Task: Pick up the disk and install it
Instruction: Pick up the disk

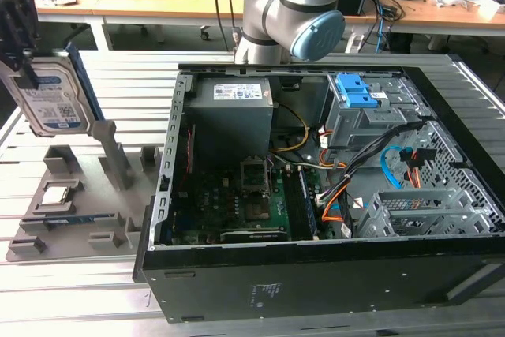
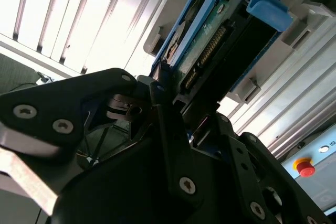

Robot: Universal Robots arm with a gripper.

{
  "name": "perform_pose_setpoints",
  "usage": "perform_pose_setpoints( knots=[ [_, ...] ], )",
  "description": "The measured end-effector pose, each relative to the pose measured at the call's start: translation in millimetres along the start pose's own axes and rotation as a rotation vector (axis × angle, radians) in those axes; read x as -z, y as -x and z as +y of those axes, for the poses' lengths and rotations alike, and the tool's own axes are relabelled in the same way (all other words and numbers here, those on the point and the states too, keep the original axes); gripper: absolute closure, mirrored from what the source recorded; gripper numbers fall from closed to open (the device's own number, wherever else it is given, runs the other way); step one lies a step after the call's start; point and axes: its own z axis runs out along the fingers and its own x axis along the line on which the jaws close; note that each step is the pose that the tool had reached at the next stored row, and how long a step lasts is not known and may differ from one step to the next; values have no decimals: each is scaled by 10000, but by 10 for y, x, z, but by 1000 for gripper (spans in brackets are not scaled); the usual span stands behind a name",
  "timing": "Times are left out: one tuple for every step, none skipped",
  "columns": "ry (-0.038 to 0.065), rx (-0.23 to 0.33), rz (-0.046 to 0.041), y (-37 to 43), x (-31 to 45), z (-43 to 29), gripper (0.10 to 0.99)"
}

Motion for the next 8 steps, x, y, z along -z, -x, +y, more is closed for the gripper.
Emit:
perform_pose_setpoints(
  knots=[
    [1, 0, 1, 0, 11, 0, 722],
    [2, 1, 1, 0, 19, 0, 722],
    [1, 0, 0, 1, 28, 1, 722],
    [1, 0, 1, 1, 38, 1, 722],
    [2, 0, 1, 1, 49, 1, 722],
    [1, 0, 1, 1, 59, 2, 722],
    [2, 0, 1, 2, 86, 2, 722],
    [1, 0, 1, 2, 107, 3, 722]
  ],
)
